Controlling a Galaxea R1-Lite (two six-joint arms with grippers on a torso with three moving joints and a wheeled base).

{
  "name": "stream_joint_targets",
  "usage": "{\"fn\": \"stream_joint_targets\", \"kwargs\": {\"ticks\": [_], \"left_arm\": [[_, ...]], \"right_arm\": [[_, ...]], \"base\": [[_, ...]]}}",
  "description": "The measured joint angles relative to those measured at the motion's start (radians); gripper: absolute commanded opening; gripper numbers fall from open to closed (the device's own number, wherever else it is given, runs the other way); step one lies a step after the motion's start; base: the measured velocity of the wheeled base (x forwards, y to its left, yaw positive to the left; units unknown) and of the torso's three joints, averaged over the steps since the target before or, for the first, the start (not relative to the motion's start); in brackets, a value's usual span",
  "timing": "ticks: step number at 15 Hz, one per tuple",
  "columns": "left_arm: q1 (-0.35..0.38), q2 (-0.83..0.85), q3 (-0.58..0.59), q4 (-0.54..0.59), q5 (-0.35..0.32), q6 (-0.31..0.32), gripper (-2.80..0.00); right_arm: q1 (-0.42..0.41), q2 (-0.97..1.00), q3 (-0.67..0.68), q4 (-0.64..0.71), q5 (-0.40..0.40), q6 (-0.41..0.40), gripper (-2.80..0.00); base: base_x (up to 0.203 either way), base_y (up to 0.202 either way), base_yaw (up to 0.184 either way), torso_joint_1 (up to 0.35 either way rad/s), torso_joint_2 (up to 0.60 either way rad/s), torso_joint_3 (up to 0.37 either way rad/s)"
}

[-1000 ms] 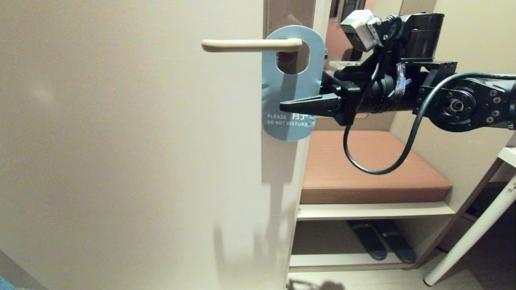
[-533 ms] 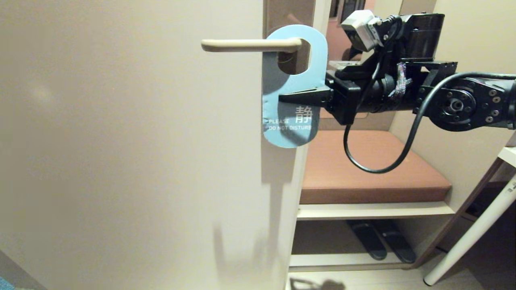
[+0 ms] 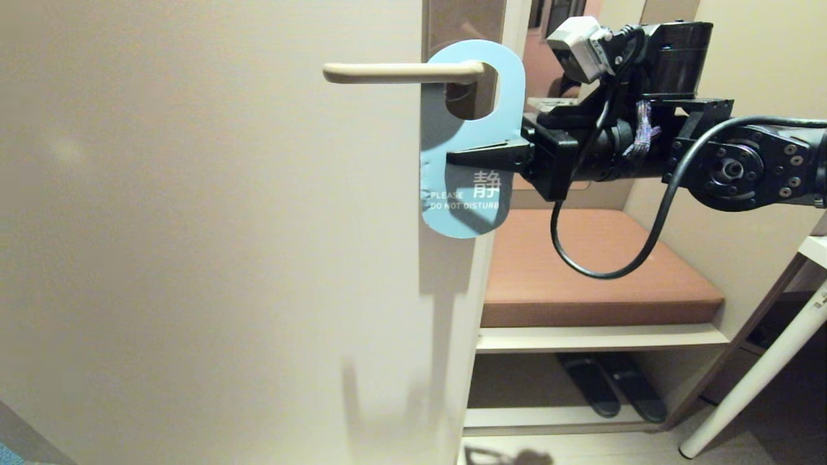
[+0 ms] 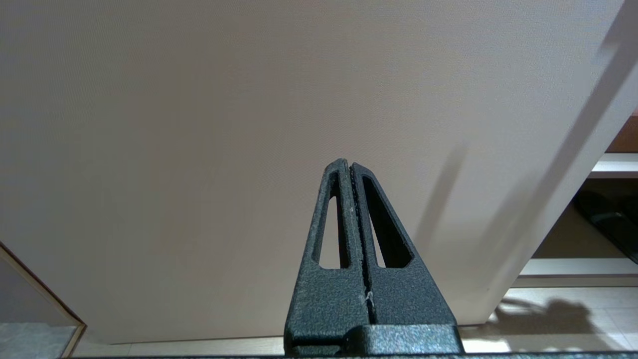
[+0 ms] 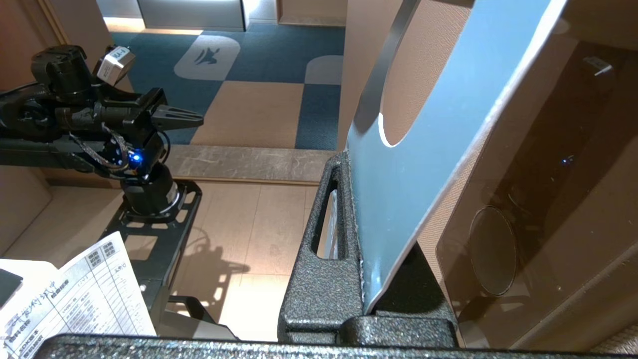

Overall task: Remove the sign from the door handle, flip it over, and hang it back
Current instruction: Take down the sign

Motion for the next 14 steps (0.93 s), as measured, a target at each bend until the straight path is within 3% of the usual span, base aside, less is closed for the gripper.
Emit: {"fn": "stream_joint_targets", "kwargs": {"ticks": [6,14], "left_arm": [[0.0,0.0,0.0,0.0,0.0,0.0,-2.8],[0.0,0.0,0.0,0.0,0.0,0.0,-2.8]], "right_arm": [[0.025,-0.028,0.02,0.002,-0.043,0.001,-2.8],[0.074,-0.06,0.046,0.001,-0.237,0.006,-2.8]], "base": [[0.0,0.0,0.0,0.0,0.0,0.0],[0.0,0.0,0.0,0.0,0.0,0.0]]}}
